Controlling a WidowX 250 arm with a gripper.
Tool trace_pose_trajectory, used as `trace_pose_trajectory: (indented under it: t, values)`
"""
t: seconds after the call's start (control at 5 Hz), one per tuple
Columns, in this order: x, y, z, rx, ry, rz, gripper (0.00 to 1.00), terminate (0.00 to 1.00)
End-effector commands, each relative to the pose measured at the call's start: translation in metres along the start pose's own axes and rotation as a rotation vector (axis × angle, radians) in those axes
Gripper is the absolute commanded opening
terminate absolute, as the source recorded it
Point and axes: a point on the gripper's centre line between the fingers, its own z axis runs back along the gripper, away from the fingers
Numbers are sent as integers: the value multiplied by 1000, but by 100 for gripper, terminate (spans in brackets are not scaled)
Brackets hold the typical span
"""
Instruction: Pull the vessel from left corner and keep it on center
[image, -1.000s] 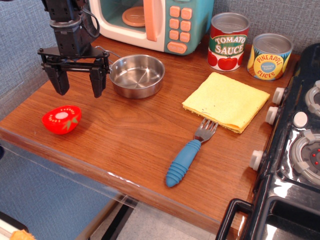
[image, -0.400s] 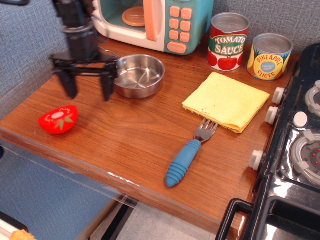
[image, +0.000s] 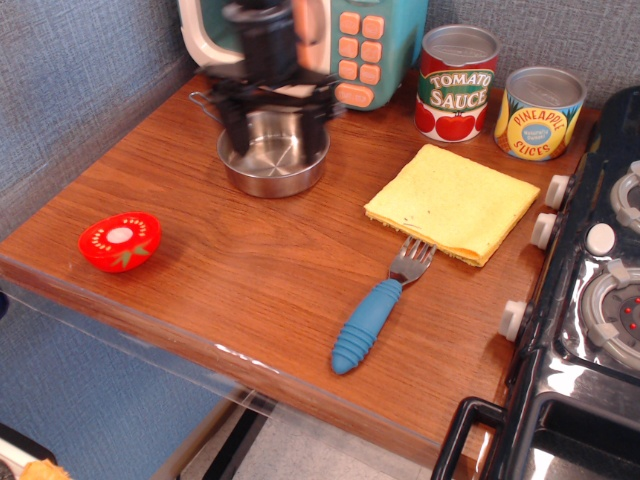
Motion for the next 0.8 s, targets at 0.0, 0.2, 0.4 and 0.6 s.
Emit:
trace_pose_trajectory:
  t: [0.0, 0.2, 0.4, 0.6]
  values:
    - [42, -20, -20, 84, -41, -37, 100, 0]
    - [53, -3, -38, 164, -21, -41, 100, 0]
    - [55, 10, -47, 183, 2, -42, 100, 0]
    - [50, 15, -56, 166, 24, -67, 100, 0]
